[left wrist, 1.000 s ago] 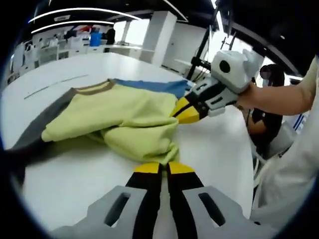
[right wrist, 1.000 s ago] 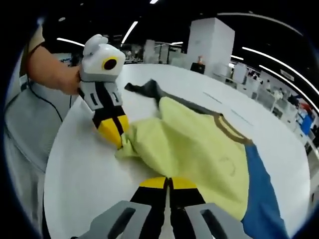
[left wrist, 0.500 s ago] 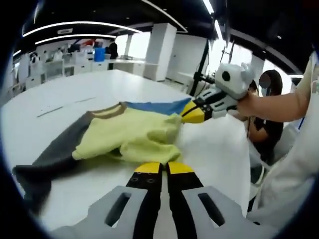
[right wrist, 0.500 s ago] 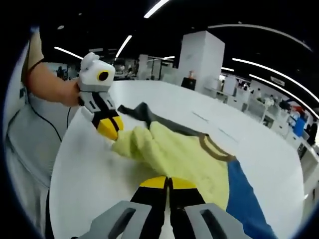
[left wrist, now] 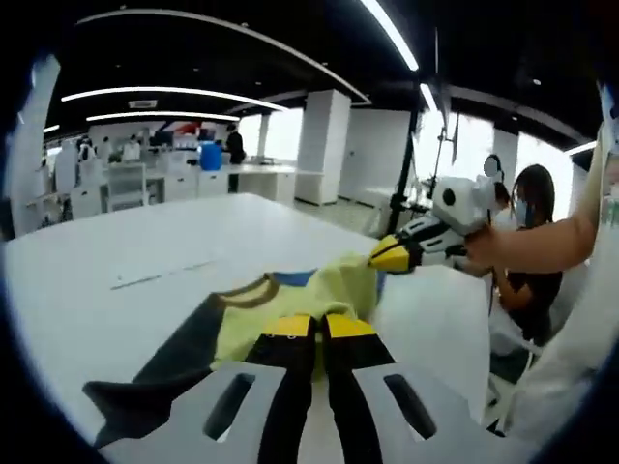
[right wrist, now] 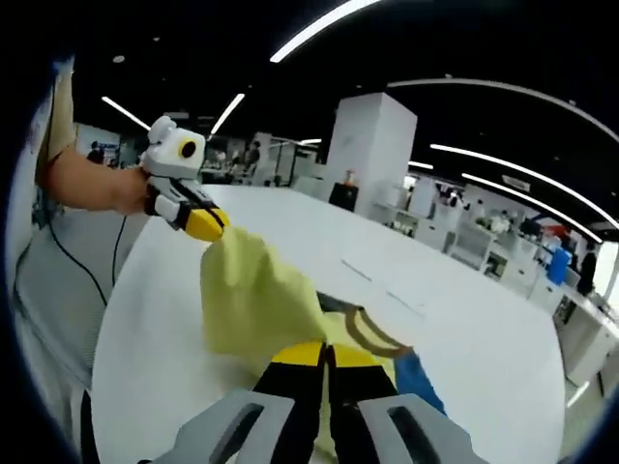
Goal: Fold the garment on the visible template until the final outline fits inside the template.
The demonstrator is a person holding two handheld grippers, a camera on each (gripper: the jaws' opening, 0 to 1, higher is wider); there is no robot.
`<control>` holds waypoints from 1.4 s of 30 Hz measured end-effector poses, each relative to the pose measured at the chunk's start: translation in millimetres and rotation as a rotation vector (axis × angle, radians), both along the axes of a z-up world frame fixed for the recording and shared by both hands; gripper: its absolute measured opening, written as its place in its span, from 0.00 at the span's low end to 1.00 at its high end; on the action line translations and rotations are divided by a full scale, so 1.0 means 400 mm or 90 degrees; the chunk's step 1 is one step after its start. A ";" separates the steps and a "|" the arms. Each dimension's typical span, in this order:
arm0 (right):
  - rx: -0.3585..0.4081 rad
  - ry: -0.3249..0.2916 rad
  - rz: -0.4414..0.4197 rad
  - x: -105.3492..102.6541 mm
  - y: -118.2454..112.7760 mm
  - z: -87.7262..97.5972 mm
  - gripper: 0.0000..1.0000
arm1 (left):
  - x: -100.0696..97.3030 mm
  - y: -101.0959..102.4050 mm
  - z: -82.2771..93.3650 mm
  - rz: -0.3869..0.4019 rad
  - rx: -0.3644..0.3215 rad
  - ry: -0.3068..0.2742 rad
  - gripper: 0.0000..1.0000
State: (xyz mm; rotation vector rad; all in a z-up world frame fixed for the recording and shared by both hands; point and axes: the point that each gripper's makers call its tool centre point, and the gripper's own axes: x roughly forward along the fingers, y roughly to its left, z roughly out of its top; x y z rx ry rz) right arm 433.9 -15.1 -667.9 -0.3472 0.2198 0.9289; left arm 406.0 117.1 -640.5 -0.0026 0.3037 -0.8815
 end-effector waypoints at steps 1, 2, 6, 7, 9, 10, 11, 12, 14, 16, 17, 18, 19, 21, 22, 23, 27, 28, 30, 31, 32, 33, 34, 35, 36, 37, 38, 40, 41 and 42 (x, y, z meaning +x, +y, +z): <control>0.003 -0.007 0.000 -0.001 -0.001 0.007 0.00 | 0.001 -0.002 0.014 -0.001 -0.005 -0.009 0.00; 0.008 -0.014 0.000 -0.002 -0.001 0.013 0.00 | 0.001 -0.002 0.022 -0.001 -0.009 -0.012 0.00; 0.019 -0.017 0.003 0.002 0.005 0.013 0.00 | 0.010 -0.003 0.029 0.006 -0.017 -0.017 0.00; 0.011 -0.004 0.001 0.006 0.005 -0.007 0.00 | 0.015 -0.005 0.011 0.008 -0.012 -0.007 0.00; -0.014 0.022 -0.007 0.012 -0.001 -0.045 0.00 | 0.019 -0.010 -0.016 0.010 -0.006 0.010 0.00; -0.026 0.037 -0.009 0.014 -0.002 -0.068 0.00 | 0.021 -0.017 -0.030 0.008 -0.002 0.017 0.00; -0.028 0.044 -0.009 0.016 0.000 -0.080 0.00 | 0.022 -0.022 -0.040 0.007 0.002 0.021 0.00; -0.033 0.056 -0.010 0.016 0.000 -0.093 0.00 | 0.024 -0.028 -0.054 0.005 0.008 0.029 0.00; -0.042 0.066 -0.019 0.026 -0.006 -0.114 0.00 | 0.029 -0.037 -0.069 0.003 0.015 0.036 0.00; -0.043 0.087 -0.038 0.039 -0.019 -0.134 0.00 | 0.036 -0.046 -0.082 0.000 0.021 0.044 0.00; -0.043 0.091 -0.043 0.045 -0.023 -0.140 0.00 | 0.039 -0.049 -0.085 -0.001 0.025 0.046 0.00; -0.045 0.100 -0.051 0.054 -0.030 -0.150 0.00 | 0.045 -0.055 -0.092 -0.004 0.031 0.050 0.00; -0.047 0.108 -0.057 0.059 -0.035 -0.158 0.00 | 0.057 -0.050 -0.100 -0.005 0.037 0.052 0.00; -0.050 0.120 -0.064 0.068 -0.043 -0.174 0.00 | 0.066 -0.058 -0.108 -0.005 0.042 0.057 0.00; -0.054 0.124 -0.069 0.071 -0.048 -0.181 0.00 | 0.070 -0.063 -0.110 -0.006 0.042 0.060 0.00; -0.057 0.128 -0.073 0.074 -0.051 -0.186 0.00 | 0.074 -0.070 -0.111 -0.008 0.042 0.062 0.00; -0.068 0.142 -0.082 0.082 -0.060 -0.209 0.00 | 0.092 -0.095 -0.124 -0.015 0.045 0.072 0.00; -0.073 0.147 -0.083 0.083 -0.062 -0.216 0.00 | 0.097 -0.098 -0.131 -0.016 0.048 0.077 0.00; -0.084 0.157 -0.088 0.086 -0.069 -0.233 0.00 | 0.106 -0.100 -0.155 -0.011 0.055 0.096 0.00; -0.088 0.159 -0.090 0.087 -0.072 -0.239 0.00 | 0.110 -0.101 -0.164 -0.010 0.058 0.101 0.00; -0.091 0.165 -0.093 0.086 -0.075 -0.245 0.00 | 0.113 -0.101 -0.175 -0.009 0.060 0.109 0.00; -0.093 0.172 -0.092 0.083 -0.076 -0.251 0.00 | 0.115 -0.100 -0.192 -0.005 0.066 0.121 0.00; -0.094 0.172 -0.092 0.080 -0.076 -0.252 0.00 | 0.118 -0.098 -0.202 -0.003 0.069 0.126 0.00; -0.096 0.174 -0.091 0.077 -0.076 -0.255 0.00 | 0.121 -0.097 -0.213 0.000 0.072 0.134 0.00; -0.097 0.176 -0.090 0.075 -0.077 -0.258 0.00 | 0.124 -0.095 -0.226 0.004 0.075 0.141 0.00; -0.102 0.178 -0.091 0.074 -0.079 -0.264 0.00 | 0.126 -0.093 -0.234 0.007 0.077 0.147 0.00; -0.105 0.181 -0.091 0.073 -0.081 -0.269 0.00 | 0.128 -0.091 -0.245 0.011 0.080 0.153 0.00; -0.114 0.189 -0.095 0.073 -0.086 -0.280 0.00 | 0.130 -0.090 -0.261 0.015 0.088 0.161 0.00; -0.114 0.191 -0.094 0.072 -0.086 -0.281 0.00 | 0.131 -0.089 -0.268 0.017 0.093 0.166 0.00; -0.111 0.193 -0.093 0.069 -0.084 -0.280 0.00 | 0.131 -0.088 -0.273 0.018 0.094 0.168 0.00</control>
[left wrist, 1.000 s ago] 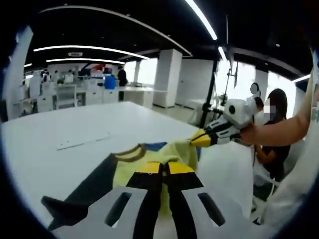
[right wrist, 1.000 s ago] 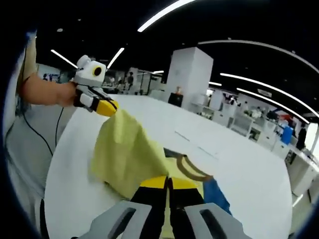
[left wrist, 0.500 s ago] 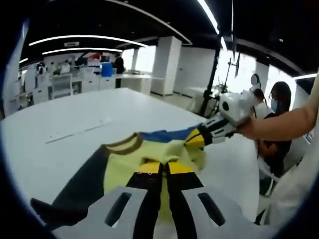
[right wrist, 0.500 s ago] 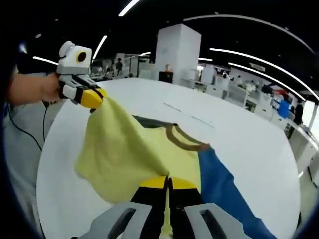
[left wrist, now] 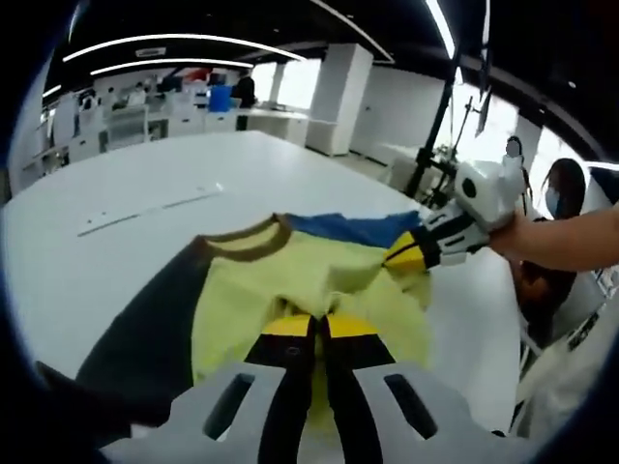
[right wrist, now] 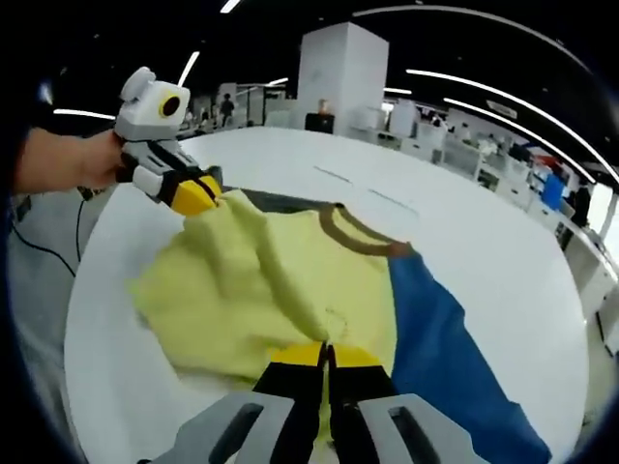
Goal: Fold the garment on the visible template until the final outline fits inside the template.
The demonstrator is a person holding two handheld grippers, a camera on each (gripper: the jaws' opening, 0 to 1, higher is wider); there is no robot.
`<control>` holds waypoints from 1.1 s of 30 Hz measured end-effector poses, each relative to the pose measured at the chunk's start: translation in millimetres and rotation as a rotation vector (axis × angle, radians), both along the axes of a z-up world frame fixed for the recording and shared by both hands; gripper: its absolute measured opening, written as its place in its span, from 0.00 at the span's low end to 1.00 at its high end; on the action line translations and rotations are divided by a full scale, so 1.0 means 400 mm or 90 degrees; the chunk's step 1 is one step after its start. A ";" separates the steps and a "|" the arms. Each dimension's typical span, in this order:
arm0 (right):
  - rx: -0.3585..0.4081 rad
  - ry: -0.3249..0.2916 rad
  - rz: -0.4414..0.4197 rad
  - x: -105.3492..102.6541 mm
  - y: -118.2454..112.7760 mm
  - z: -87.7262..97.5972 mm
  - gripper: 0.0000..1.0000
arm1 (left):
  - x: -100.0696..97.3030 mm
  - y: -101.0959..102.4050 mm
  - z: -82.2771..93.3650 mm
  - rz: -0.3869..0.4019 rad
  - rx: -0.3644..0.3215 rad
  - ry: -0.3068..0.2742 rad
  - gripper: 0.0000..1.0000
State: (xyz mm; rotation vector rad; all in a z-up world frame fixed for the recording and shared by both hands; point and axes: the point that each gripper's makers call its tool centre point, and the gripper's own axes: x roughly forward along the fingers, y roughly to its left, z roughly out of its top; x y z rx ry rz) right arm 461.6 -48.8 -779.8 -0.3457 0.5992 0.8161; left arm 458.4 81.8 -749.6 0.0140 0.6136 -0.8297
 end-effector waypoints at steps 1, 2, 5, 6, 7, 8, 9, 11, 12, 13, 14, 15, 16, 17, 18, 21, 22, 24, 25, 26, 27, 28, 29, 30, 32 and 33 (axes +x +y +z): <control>0.006 0.002 0.001 -0.003 0.003 0.003 0.00 | 0.000 0.001 -0.002 0.002 0.000 0.003 0.01; 0.013 0.005 0.002 -0.007 0.005 0.006 0.00 | -0.002 0.002 -0.003 0.005 -0.006 0.012 0.01; 0.020 -0.001 0.005 -0.017 0.006 0.016 0.00 | -0.008 0.001 0.003 0.007 -0.022 0.021 0.01; 0.022 -0.002 0.007 -0.020 0.005 0.016 0.00 | -0.011 0.001 0.006 0.005 -0.024 0.020 0.02; 0.026 -0.004 0.009 -0.024 0.005 0.018 0.00 | -0.015 0.003 0.010 0.005 -0.026 0.019 0.02; 0.028 -0.009 0.011 -0.029 0.004 0.020 0.01 | -0.017 0.004 0.012 0.005 -0.027 0.018 0.04; 0.029 -0.011 0.011 -0.031 0.003 0.023 0.02 | -0.021 0.005 0.017 0.003 -0.031 0.017 0.05; 0.043 -0.020 0.012 -0.038 0.004 0.033 0.03 | -0.024 0.009 0.020 0.002 -0.033 0.013 0.08; 0.047 -0.021 0.011 -0.041 0.004 0.036 0.04 | -0.026 0.011 0.022 0.002 -0.034 0.012 0.09; 0.050 -0.022 0.011 -0.044 0.004 0.039 0.04 | -0.033 0.013 0.026 0.002 -0.035 0.010 0.10; 0.053 -0.025 0.012 -0.047 0.006 0.042 0.05 | -0.037 0.016 0.028 0.003 -0.036 0.009 0.11; 0.055 -0.028 0.015 -0.052 0.009 0.046 0.06 | -0.038 0.018 0.028 0.003 -0.038 0.008 0.12; 0.059 -0.029 0.020 -0.057 0.013 0.048 0.07 | -0.045 0.021 0.030 0.003 -0.039 0.009 0.13; 0.060 -0.033 0.028 -0.064 0.019 0.052 0.07 | -0.048 0.023 0.030 0.005 -0.042 0.009 0.14; 0.060 -0.037 0.032 -0.069 0.022 0.054 0.08 | -0.055 0.027 0.033 0.007 -0.048 0.007 0.14; 0.070 -0.044 0.045 -0.084 0.040 0.066 0.09 | -0.070 0.033 0.035 0.007 -0.050 0.005 0.14; 0.071 -0.044 0.046 -0.086 0.042 0.067 0.10 | -0.075 0.035 0.035 0.005 -0.049 0.002 0.14; 0.074 -0.045 0.055 -0.095 0.054 0.071 0.11 | -0.088 0.043 0.035 0.004 -0.043 -0.002 0.15; 0.077 -0.045 0.059 -0.101 0.061 0.073 0.11 | -0.092 0.045 0.036 0.005 -0.043 -0.003 0.15; 0.078 -0.047 0.062 -0.105 0.067 0.074 0.11 | -0.097 0.047 0.038 0.004 -0.044 -0.004 0.15; 0.079 -0.047 0.066 -0.110 0.072 0.075 0.11 | -0.103 0.047 0.039 0.002 -0.044 -0.006 0.15; 0.082 -0.047 0.071 -0.116 0.080 0.076 0.11 | -0.110 0.048 0.040 -0.001 -0.040 -0.013 0.15; 0.085 -0.047 0.074 -0.121 0.086 0.077 0.11 | -0.115 0.048 0.039 -0.004 -0.036 -0.014 0.15; 0.088 -0.045 0.079 -0.127 0.094 0.076 0.11 | -0.120 0.048 0.039 -0.006 -0.035 -0.014 0.15; 0.091 -0.044 0.086 -0.136 0.104 0.074 0.11 | -0.132 0.045 0.040 -0.008 -0.041 -0.013 0.14; 0.092 -0.042 0.090 -0.142 0.111 0.072 0.11 | -0.139 0.044 0.039 -0.008 -0.042 -0.012 0.14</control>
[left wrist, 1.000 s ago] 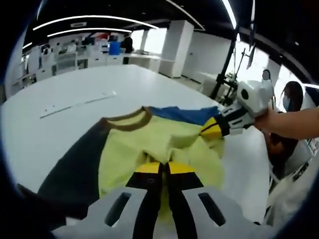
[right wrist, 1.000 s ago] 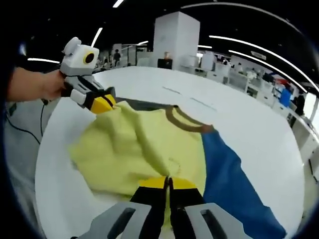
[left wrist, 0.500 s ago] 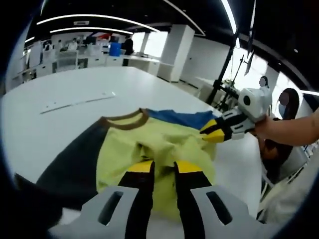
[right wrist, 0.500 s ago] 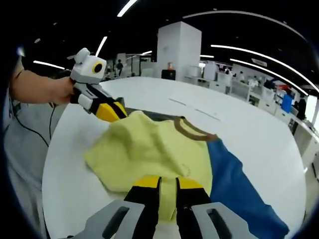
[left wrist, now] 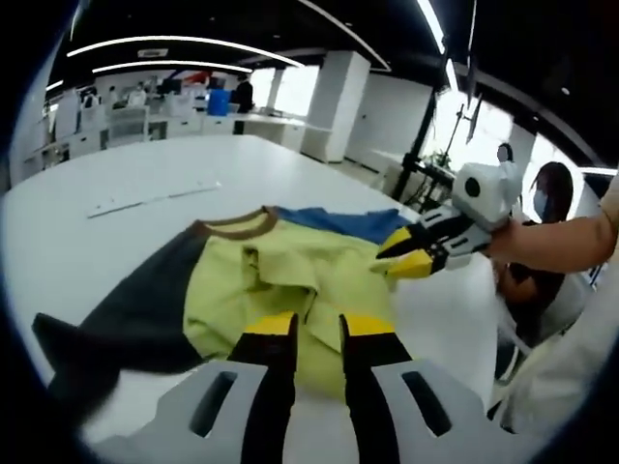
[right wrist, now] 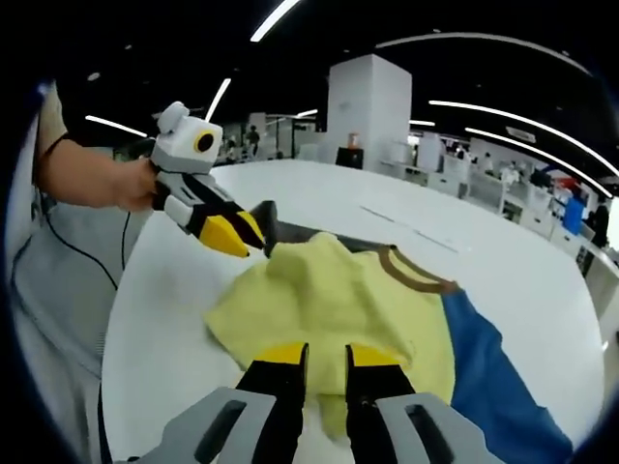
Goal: Fold the garment on the visible template until the final outline fits inside the template.
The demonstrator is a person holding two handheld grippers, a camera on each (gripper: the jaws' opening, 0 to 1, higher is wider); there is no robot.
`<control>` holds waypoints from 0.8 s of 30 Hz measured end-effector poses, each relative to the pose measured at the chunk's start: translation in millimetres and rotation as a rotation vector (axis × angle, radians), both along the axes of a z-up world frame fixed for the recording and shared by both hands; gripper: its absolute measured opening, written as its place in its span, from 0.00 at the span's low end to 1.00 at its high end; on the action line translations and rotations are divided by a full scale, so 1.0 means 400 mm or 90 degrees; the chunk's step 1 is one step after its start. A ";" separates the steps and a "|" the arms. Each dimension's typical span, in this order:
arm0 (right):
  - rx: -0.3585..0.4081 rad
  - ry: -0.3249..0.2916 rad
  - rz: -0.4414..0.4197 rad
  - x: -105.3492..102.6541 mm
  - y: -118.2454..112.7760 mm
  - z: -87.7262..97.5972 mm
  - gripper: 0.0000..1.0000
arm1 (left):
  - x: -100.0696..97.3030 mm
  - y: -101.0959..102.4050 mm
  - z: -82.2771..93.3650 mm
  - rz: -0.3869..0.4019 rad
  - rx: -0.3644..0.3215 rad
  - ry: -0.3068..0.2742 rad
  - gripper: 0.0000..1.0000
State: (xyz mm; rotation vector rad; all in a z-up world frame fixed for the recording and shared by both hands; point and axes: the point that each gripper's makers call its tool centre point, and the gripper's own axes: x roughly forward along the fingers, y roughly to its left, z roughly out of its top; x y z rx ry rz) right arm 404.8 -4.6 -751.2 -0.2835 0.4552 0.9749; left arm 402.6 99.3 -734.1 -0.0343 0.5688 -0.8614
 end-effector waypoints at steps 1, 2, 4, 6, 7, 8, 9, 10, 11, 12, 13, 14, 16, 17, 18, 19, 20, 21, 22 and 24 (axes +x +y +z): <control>0.000 0.001 0.003 -0.004 0.004 -0.002 0.11 | -0.005 -0.001 -0.001 0.000 0.000 0.001 0.14; 0.001 0.003 0.007 -0.011 0.009 -0.004 0.11 | -0.013 -0.002 -0.004 0.000 -0.001 0.002 0.14; 0.004 0.007 0.014 -0.020 0.019 -0.008 0.11 | -0.025 -0.001 -0.013 0.001 0.000 0.009 0.14; 0.005 0.010 0.020 -0.028 0.027 -0.012 0.12 | -0.036 -0.001 -0.021 -0.002 0.001 0.015 0.14; 0.005 0.011 0.022 -0.031 0.030 -0.014 0.12 | -0.046 -0.001 -0.027 -0.003 0.003 0.018 0.14; 0.006 0.013 0.025 -0.036 0.034 -0.017 0.12 | -0.053 -0.001 -0.032 -0.004 0.004 0.022 0.14; 0.007 0.015 0.027 -0.039 0.038 -0.019 0.12 | -0.060 0.002 -0.041 -0.003 0.006 0.028 0.14; 0.007 0.017 0.029 -0.042 0.041 -0.021 0.12 | -0.065 0.003 -0.045 -0.003 0.006 0.030 0.13; 0.007 0.019 0.033 -0.047 0.045 -0.024 0.12 | -0.074 0.004 -0.052 -0.003 0.008 0.035 0.13; 0.006 0.019 0.035 -0.049 0.047 -0.026 0.12 | -0.079 0.007 -0.057 -0.001 0.010 0.039 0.13; 0.005 0.020 0.038 -0.052 0.050 -0.028 0.12 | -0.084 0.009 -0.062 0.001 0.011 0.042 0.13; 0.005 0.021 0.040 -0.054 0.052 -0.029 0.12 | -0.091 0.011 -0.069 0.002 0.011 0.048 0.13; 0.005 0.022 0.044 -0.059 0.057 -0.031 0.12 | -0.102 0.013 -0.083 0.004 0.011 0.062 0.13; 0.005 0.023 0.046 -0.061 0.060 -0.032 0.12 | -0.104 0.013 -0.085 0.004 0.011 0.063 0.13; 0.006 0.022 0.048 -0.063 0.063 -0.032 0.12 | -0.111 0.012 -0.091 0.005 0.009 0.070 0.12; 0.007 0.022 0.050 -0.064 0.065 -0.032 0.12 | -0.116 0.011 -0.094 0.005 0.009 0.073 0.12; 0.007 0.024 0.052 -0.067 0.068 -0.032 0.12 | -0.121 0.011 -0.097 0.006 0.008 0.076 0.12; 0.007 0.024 0.054 -0.068 0.070 -0.033 0.12 | -0.125 0.010 -0.100 0.006 0.007 0.080 0.11; 0.006 0.024 0.056 -0.070 0.073 -0.034 0.12 | -0.131 0.007 -0.104 0.003 0.008 0.084 0.11; 0.005 0.026 0.058 -0.073 0.075 -0.036 0.12 | -0.139 0.004 -0.109 0.002 0.007 0.089 0.11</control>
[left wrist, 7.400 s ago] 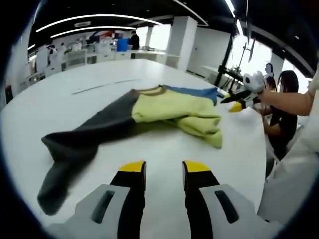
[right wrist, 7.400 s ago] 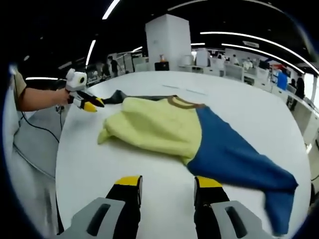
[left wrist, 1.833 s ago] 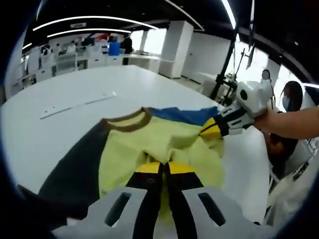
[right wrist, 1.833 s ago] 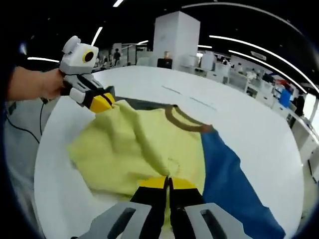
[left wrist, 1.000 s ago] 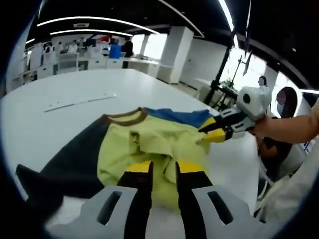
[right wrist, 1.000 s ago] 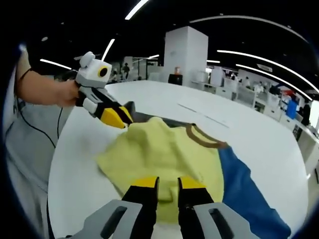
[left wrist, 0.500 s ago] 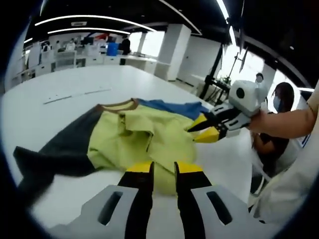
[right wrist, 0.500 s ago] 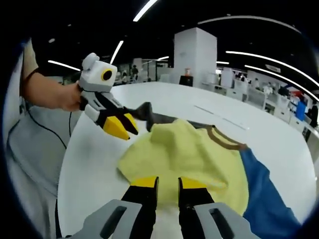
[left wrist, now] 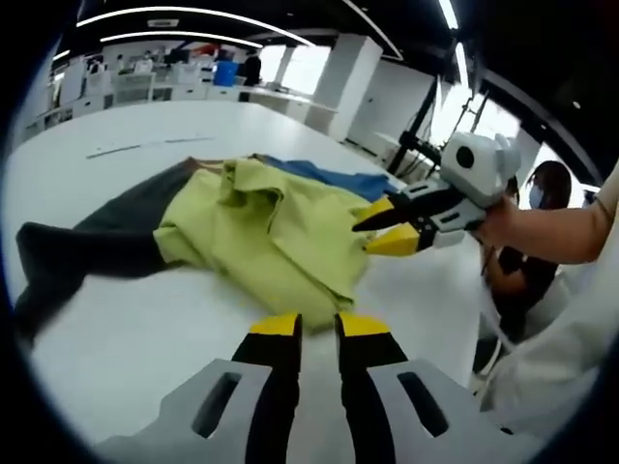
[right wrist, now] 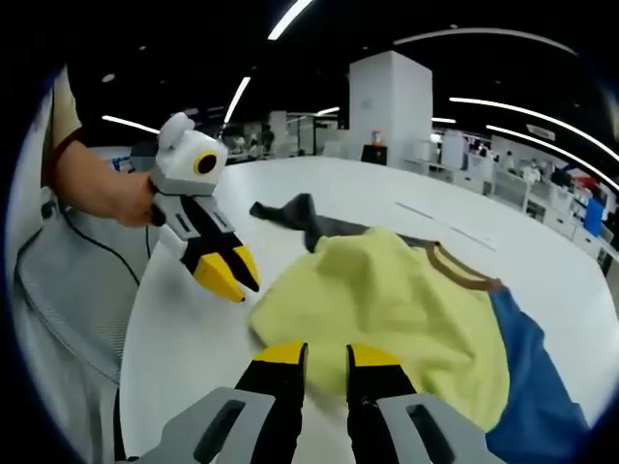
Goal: Fold the garment on the visible template until the final outline fits inside the template.
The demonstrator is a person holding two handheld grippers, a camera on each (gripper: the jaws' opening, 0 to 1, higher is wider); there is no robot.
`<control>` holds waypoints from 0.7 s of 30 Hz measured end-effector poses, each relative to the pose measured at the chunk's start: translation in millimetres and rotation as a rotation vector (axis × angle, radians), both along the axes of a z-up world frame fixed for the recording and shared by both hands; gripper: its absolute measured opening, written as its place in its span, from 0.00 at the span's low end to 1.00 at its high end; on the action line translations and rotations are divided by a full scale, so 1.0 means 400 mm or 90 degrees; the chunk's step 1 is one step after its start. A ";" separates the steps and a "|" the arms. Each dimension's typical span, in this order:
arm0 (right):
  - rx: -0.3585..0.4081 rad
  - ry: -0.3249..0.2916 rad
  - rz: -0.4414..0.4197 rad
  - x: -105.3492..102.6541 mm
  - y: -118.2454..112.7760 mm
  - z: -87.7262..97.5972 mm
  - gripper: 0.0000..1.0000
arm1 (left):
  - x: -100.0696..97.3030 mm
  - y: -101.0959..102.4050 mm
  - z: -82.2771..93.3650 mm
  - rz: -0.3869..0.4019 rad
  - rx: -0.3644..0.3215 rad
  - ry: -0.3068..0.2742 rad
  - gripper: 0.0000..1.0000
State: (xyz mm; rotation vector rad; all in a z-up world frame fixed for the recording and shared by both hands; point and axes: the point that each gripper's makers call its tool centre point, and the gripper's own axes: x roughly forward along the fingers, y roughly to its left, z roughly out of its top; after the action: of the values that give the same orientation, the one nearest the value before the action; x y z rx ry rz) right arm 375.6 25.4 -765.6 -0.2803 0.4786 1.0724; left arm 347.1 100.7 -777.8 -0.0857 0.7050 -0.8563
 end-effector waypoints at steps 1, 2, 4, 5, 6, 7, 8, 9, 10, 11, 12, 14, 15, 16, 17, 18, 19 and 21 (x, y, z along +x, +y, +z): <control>-0.001 0.000 0.001 -0.001 0.001 -0.001 0.12 | -0.006 -0.004 -0.005 -0.002 0.002 0.003 0.11; -0.001 0.001 0.002 -0.002 0.002 -0.002 0.12 | -0.009 -0.006 -0.008 -0.002 0.001 0.008 0.10; -0.002 0.001 0.005 -0.005 0.005 -0.004 0.12 | -0.020 -0.016 -0.015 -0.004 -0.008 0.023 0.08; -0.002 0.000 0.007 -0.007 0.008 -0.004 0.12 | -0.023 -0.019 -0.017 -0.004 -0.010 0.026 0.08; -0.002 0.001 0.008 -0.009 0.009 -0.004 0.12 | -0.026 -0.022 -0.023 -0.005 -0.009 0.031 0.08; -0.003 0.001 0.011 -0.012 0.012 -0.004 0.12 | -0.028 -0.024 -0.026 -0.005 -0.008 0.032 0.08; -0.004 0.000 0.012 -0.013 0.013 -0.005 0.12 | -0.031 -0.025 -0.031 -0.003 -0.009 0.038 0.08; -0.006 -0.001 0.015 -0.015 0.014 -0.006 0.12 | -0.031 -0.025 -0.033 0.002 -0.012 0.044 0.08; -0.008 -0.002 0.017 -0.017 0.015 -0.006 0.12 | -0.030 -0.025 -0.034 0.011 -0.020 0.050 0.08; -0.011 -0.003 0.020 -0.018 0.016 -0.007 0.12 | -0.030 -0.026 -0.034 0.016 -0.027 0.054 0.08; -0.012 -0.005 0.021 -0.019 0.016 -0.007 0.12 | -0.028 -0.027 -0.034 0.022 -0.034 0.059 0.07; -0.012 -0.004 0.023 -0.021 0.016 -0.007 0.12 | -0.027 -0.032 -0.034 0.034 -0.052 0.071 0.07; -0.013 -0.004 0.023 -0.020 0.016 -0.008 0.12 | -0.025 -0.034 -0.035 0.038 -0.057 0.074 0.07; -0.014 -0.005 0.023 -0.020 0.015 -0.008 0.12 | -0.023 -0.035 -0.037 0.044 -0.061 0.077 0.07; -0.013 -0.005 0.023 -0.020 0.016 -0.008 0.12 | -0.023 -0.035 -0.038 0.046 -0.062 0.078 0.07; -0.013 -0.005 0.024 -0.021 0.016 -0.008 0.12 | -0.022 -0.036 -0.038 0.049 -0.066 0.079 0.07; -0.013 -0.006 0.025 -0.021 0.017 -0.007 0.12 | -0.021 -0.037 -0.039 0.054 -0.070 0.081 0.08; -0.013 -0.006 0.028 -0.024 0.021 -0.008 0.12 | -0.018 -0.038 -0.035 0.066 -0.085 0.085 0.08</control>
State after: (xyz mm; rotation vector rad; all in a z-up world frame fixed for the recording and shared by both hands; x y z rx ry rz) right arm 366.1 33.6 -768.7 -0.3156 0.4770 1.1093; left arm 339.7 85.5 -791.9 -0.2983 0.7608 -0.8024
